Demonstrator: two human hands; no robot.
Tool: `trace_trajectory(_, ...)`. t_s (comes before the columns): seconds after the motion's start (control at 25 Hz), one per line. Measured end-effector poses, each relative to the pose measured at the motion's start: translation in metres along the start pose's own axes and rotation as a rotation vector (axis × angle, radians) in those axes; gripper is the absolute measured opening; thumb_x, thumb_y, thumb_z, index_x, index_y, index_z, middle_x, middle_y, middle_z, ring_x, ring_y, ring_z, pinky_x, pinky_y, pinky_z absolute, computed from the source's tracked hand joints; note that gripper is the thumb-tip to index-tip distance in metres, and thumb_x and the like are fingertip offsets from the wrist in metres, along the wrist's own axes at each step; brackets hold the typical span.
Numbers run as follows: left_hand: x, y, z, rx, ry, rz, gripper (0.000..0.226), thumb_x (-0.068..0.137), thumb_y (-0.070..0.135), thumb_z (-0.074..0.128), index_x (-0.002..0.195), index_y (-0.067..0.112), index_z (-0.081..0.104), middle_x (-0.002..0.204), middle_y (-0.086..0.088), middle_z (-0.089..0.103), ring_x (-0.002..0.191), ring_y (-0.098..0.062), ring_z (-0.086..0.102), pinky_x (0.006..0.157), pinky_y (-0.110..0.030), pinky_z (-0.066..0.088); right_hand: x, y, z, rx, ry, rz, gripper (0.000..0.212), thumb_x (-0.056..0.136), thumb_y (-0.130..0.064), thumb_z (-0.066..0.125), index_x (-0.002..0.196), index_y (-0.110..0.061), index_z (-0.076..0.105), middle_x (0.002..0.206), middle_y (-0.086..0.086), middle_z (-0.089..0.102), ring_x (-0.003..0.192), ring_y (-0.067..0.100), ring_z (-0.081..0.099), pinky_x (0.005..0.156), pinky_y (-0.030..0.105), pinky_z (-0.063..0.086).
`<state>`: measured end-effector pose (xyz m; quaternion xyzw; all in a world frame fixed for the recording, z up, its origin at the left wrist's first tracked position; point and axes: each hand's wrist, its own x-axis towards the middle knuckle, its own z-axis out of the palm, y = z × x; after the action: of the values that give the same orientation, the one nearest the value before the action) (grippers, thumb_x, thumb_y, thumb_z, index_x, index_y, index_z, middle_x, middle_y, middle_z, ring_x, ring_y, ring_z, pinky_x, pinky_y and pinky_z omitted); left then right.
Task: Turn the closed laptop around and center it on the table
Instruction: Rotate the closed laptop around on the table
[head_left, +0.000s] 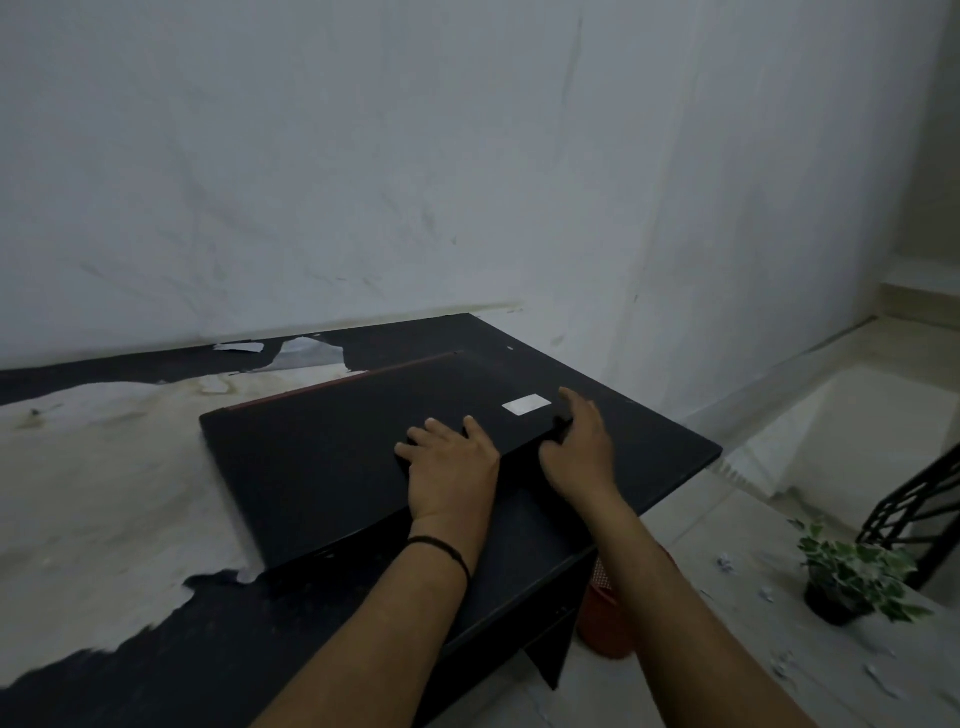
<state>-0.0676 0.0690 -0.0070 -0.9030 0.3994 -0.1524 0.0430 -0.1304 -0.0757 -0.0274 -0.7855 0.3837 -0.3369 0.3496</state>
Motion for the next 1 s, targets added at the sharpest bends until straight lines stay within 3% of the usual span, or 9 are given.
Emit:
trace_trajectory(0.04, 0.001, 0.0, 0.0, -0.002, 0.011, 0.0, 0.05, 0.103, -0.001, 0.022, 0.153, 0.001, 0.015, 0.145, -0.047, 0.027, 0.129, -0.061, 0.036, 0.101, -0.066, 0.037, -0.004, 0.002, 0.001, -0.257, -0.015, -0.115, 0.077, 0.081, -0.009, 0.06, 0.151, -0.028, 0.033, 0.161, 0.012, 0.023, 0.145, 0.032, 0.026, 0.114, 0.044, 0.031)
trace_trajectory(0.12, 0.001, 0.0, 0.002, -0.006, 0.031, -0.004, 0.049, 0.103, -0.001, 0.022, 0.152, 0.0, 0.016, 0.144, -0.047, 0.028, 0.129, -0.061, 0.036, 0.101, -0.066, 0.037, -0.001, 0.0, 0.008, -0.59, 0.041, -0.384, 0.079, 0.084, -0.017, 0.065, 0.153, -0.027, 0.029, 0.165, 0.012, 0.011, 0.15, 0.035, 0.008, 0.119, 0.054, 0.013)
trace_trajectory(0.24, 0.0, 0.0, 0.002, -0.022, 0.062, -0.012, 0.049, 0.103, -0.003, 0.021, 0.151, -0.003, 0.017, 0.144, -0.047, 0.028, 0.129, -0.061, 0.036, 0.101, -0.067, 0.036, 0.013, -0.006, 0.015, -0.724, 0.043, -0.729, 0.062, 0.089, -0.026, 0.065, 0.147, -0.022, 0.043, 0.16, 0.016, 0.028, 0.148, 0.039, 0.019, 0.118, 0.058, 0.017)
trace_trajectory(0.32, -0.001, 0.001, 0.002, 0.005, 0.062, -0.003, 0.048, 0.103, -0.003, 0.022, 0.15, -0.005, 0.018, 0.143, -0.047, 0.029, 0.129, -0.061, 0.037, 0.101, -0.066, 0.037, 0.021, -0.005, 0.014, -0.751, -0.008, -0.842, 0.061, 0.086, -0.022, 0.067, 0.144, -0.019, 0.049, 0.156, 0.017, 0.037, 0.146, 0.04, 0.027, 0.117, 0.057, 0.023)
trace_trajectory(0.4, 0.0, 0.002, 0.008, 0.017, 0.064, -0.042, 0.046, 0.102, -0.001, 0.027, 0.148, -0.006, 0.026, 0.141, -0.045, 0.036, 0.127, -0.058, 0.043, 0.099, -0.064, 0.041, 0.023, -0.003, 0.013, -0.706, -0.073, -0.832, 0.065, 0.083, -0.016, 0.071, 0.144, -0.019, 0.049, 0.155, 0.016, 0.039, 0.145, 0.039, 0.029, 0.116, 0.051, 0.027)
trace_trajectory(0.52, -0.001, 0.0, 0.008, -0.004, 0.083, -0.109, 0.041, 0.098, 0.013, 0.048, 0.137, 0.003, 0.053, 0.126, -0.032, 0.061, 0.11, -0.046, 0.063, 0.085, -0.055, 0.054, 0.017, -0.005, 0.012, -0.683, -0.134, -0.771, 0.068, 0.086, -0.012, 0.069, 0.148, -0.023, 0.045, 0.156, 0.011, 0.039, 0.146, 0.034, 0.03, 0.113, 0.043, 0.034)
trace_trajectory(0.68, -0.008, -0.005, 0.009, -0.031, 0.099, -0.099, 0.045, 0.101, 0.009, 0.038, 0.145, 0.0, 0.035, 0.136, -0.034, 0.048, 0.12, -0.047, 0.052, 0.095, -0.06, 0.045, 0.012, -0.011, 0.01, -0.735, -0.161, -0.757, 0.068, 0.09, -0.015, 0.063, 0.152, -0.025, 0.037, 0.155, 0.006, 0.041, 0.142, 0.029, 0.037, 0.114, 0.039, 0.03)
trace_trajectory(1.0, -0.042, -0.04, 0.009, -0.04, 0.085, -0.25, 0.055, 0.097, 0.015, 0.05, 0.148, 0.012, 0.03, 0.142, -0.027, 0.043, 0.125, -0.047, 0.045, 0.101, -0.065, 0.036, 0.008, -0.012, 0.007, -0.768, -0.108, -0.811, 0.077, 0.074, -0.012, 0.074, 0.146, -0.024, 0.049, 0.144, 0.006, 0.055, 0.127, 0.031, 0.052, 0.107, 0.041, 0.04)
